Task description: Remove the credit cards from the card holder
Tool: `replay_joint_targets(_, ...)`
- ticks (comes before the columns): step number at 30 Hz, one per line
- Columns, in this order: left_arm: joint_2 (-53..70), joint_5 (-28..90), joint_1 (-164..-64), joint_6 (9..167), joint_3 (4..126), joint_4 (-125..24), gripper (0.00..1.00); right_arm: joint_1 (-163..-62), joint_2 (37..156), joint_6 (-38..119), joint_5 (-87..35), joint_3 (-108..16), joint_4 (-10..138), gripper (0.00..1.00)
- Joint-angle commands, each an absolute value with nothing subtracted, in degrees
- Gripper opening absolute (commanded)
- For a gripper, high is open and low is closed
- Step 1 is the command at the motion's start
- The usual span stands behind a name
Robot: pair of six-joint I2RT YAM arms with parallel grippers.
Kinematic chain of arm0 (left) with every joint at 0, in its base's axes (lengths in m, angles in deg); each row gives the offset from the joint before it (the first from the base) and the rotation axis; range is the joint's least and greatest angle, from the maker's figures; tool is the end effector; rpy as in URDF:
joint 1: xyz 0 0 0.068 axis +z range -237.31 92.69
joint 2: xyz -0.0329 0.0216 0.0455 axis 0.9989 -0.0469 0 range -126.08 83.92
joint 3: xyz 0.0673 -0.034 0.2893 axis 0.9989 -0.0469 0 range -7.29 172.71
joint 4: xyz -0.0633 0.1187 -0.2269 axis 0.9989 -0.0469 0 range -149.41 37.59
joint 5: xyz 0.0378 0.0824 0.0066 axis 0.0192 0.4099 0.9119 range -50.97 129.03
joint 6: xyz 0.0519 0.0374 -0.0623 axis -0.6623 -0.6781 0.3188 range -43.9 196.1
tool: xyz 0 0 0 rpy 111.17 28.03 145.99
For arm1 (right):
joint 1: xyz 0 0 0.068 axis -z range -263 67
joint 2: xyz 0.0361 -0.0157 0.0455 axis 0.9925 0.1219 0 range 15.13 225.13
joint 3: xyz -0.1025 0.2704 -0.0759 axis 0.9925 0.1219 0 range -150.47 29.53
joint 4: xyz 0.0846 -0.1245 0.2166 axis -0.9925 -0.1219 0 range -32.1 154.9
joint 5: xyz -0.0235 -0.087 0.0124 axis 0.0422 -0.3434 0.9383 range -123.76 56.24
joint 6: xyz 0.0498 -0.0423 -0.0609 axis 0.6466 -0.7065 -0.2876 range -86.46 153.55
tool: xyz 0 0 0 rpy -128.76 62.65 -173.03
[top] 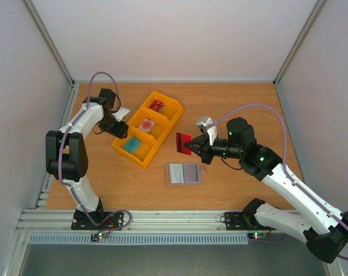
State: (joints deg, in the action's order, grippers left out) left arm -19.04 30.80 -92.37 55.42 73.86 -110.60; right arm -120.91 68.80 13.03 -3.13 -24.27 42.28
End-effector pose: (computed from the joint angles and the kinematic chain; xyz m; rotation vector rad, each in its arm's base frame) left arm 0.3615 -0.0434 0.2104 0.6738 2.8665 -0.1749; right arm 0.1539 0.1713 0.3539 -1.2581 1.5218 0.7220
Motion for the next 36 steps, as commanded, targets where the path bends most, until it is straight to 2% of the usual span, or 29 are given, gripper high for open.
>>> replay_joint_targets(1, -17.6, 26.9, -92.4, 47.6, 68.9, -103.8, 0.65, -120.6, 70.1, 11.5, -3.0, -26.1, 41.3, 0.01)
replay_joint_targets(7, -16.8, 27.1, -92.4, 44.0, 66.3, -100.7, 0.36, -120.7, 71.8, 11.0, -3.4, -27.4, 40.5, 0.01)
replay_joint_targets(13, -16.7, 25.7, -92.4, 37.7, 65.0, -101.4, 0.18, -120.7, 71.5, 10.4, -4.2, -28.6, 38.4, 0.01)
replay_joint_targets(18, -18.5, 25.5, -91.8, 31.8, 67.2, -104.2, 0.07, -120.7, 71.5, 10.0, -4.3, -29.5, 36.9, 0.01)
replay_joint_targets(25, -19.4, 25.1, -91.4, 19.0, 68.7, -104.8, 0.05, -120.7, 71.6, 9.4, -6.2, -30.2, 34.8, 0.01)
replay_joint_targets(36, -27.8, 23.0, -91.3, 9.7, 78.9, -108.6, 0.04, -120.7, 73.8, 3.3, -19.2, -33.7, 27.5, 0.01)
